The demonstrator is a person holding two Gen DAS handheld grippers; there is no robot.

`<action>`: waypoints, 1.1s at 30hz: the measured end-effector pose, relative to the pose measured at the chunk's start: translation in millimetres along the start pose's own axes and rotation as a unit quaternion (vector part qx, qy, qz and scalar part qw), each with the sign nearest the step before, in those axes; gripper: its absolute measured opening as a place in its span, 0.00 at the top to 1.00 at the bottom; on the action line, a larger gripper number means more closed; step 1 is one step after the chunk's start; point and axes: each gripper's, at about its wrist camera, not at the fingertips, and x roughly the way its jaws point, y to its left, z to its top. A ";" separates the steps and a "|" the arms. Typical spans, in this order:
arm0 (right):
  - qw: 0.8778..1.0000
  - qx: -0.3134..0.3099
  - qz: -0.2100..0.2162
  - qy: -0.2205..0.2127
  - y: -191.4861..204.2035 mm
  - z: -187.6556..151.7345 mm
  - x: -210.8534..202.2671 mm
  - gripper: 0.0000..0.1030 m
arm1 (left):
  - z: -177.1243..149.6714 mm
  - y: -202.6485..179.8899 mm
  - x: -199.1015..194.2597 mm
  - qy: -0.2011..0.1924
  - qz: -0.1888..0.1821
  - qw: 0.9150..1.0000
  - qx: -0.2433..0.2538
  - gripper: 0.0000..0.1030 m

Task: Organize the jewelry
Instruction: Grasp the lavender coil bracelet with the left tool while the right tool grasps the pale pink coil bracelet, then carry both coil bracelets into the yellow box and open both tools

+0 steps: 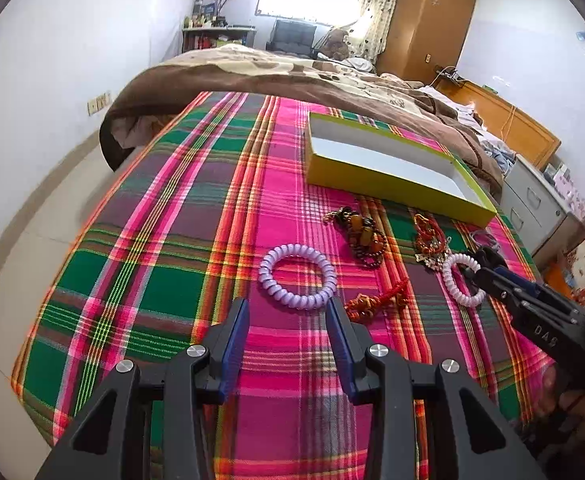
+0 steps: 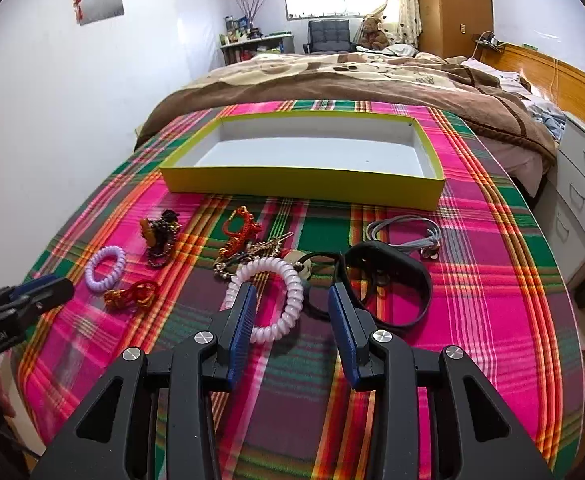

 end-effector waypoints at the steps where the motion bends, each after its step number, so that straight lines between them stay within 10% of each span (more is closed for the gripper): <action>1: 1.000 0.001 0.003 0.003 0.2 0.4 1.7 0.62 | 2.3 3.7 3.2 0.004 -0.005 1.000 -0.009 0.62; 16: 1.000 0.001 -0.008 0.028 -1.9 0.8 15.0 0.88 | 19.7 2.1 36.0 0.036 0.042 0.998 0.016 0.66; 23: 1.000 0.007 -0.001 0.029 -3.0 1.6 12.9 0.90 | 21.5 -6.2 41.5 0.038 0.059 0.996 0.048 0.89; 33: 1.000 0.025 0.012 0.006 -8.4 9.0 1.0 0.91 | 28.1 -10.8 34.2 0.022 0.051 0.997 0.055 0.90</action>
